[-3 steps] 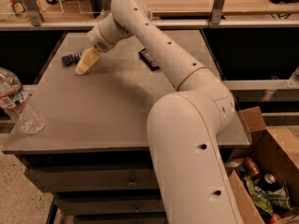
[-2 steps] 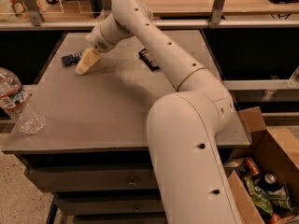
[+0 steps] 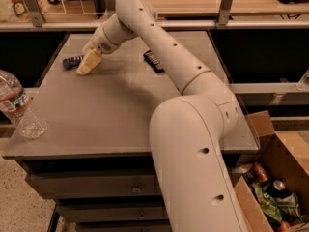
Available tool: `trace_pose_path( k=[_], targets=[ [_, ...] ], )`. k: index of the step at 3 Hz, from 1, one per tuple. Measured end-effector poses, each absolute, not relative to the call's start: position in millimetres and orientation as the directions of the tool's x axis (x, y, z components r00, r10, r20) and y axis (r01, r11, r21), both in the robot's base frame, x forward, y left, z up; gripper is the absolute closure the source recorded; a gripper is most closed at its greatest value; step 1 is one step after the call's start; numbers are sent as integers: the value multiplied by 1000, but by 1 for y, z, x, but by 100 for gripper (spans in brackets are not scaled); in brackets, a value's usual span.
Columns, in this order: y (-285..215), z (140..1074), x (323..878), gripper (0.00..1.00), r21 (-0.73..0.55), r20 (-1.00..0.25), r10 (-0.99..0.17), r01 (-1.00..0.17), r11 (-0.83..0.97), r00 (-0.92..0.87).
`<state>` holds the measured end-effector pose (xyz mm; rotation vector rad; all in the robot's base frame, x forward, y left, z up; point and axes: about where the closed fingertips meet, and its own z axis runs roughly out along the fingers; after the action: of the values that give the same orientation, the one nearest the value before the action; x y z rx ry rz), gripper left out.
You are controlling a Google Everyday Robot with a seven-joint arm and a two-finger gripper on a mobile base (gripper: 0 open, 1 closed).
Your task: Pick rxbar blueberry
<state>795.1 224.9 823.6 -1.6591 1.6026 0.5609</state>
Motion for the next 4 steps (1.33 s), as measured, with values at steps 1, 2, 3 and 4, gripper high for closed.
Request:
trace_pose_path(
  k=[1,2,3,4],
  targets=[
    [225,826,795,87,-211,-753,-647,-975,64,120],
    [225,827,795,100,-211,-753,-647,-975,64,120],
    [225,828,795,100,-211,-753,-647,-975,64,120],
    [225,828,795,100,-211,-753,-647,-975,64,120]
  ],
)
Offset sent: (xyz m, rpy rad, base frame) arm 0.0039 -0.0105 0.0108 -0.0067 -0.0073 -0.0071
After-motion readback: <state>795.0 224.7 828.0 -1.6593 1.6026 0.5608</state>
